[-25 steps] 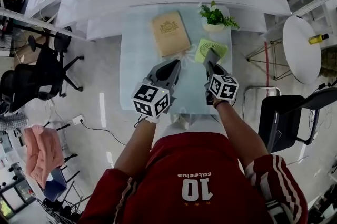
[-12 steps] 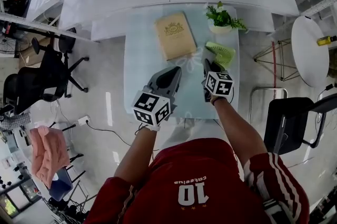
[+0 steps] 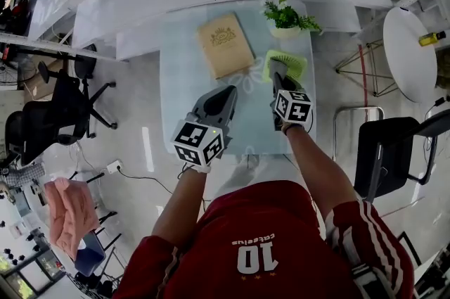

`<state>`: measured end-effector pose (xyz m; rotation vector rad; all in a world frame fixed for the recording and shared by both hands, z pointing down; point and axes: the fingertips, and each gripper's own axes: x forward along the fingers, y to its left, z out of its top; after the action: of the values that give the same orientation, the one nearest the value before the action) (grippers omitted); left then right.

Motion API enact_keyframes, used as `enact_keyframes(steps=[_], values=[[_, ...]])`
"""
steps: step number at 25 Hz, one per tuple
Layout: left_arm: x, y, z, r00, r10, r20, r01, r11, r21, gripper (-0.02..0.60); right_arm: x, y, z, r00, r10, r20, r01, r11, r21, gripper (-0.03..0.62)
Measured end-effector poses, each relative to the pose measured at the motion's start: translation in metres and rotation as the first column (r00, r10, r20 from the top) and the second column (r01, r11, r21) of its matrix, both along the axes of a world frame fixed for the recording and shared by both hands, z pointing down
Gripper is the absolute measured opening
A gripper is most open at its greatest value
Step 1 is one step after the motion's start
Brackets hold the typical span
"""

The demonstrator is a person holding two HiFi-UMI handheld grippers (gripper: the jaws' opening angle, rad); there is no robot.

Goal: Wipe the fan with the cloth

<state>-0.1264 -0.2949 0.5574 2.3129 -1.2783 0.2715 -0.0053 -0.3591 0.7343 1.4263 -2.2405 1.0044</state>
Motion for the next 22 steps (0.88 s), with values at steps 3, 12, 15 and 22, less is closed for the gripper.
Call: enact_keyframes(steps=[3,12,15,22], values=[[0.005,0.0,-0.001,1.0,0.012,0.002,-0.012,1.0,0.005,0.0,0.012,0.001,0.0,1.0,0.021,-0.005,-0.021,1.0,0.003,0.021],[0.007,-0.001,0.002,1.0,0.019,0.001,-0.019,1.0,0.009,0.0,0.049,0.005,0.003,0.993,0.116,-0.004,-0.116,0.993,0.001,0.02],[0.012,-0.001,0.002,0.999,0.032,0.0,-0.032,0.999,0.011,0.0,0.06,0.006,0.003,0.991,0.137,-0.009,-0.137,0.991,0.001,0.02],[0.027,0.002,0.003,0.998,0.066,-0.007,-0.066,0.998,0.011,0.0,0.089,0.014,0.008,0.98,0.196,-0.022,-0.197,0.98,-0.01,0.021]])
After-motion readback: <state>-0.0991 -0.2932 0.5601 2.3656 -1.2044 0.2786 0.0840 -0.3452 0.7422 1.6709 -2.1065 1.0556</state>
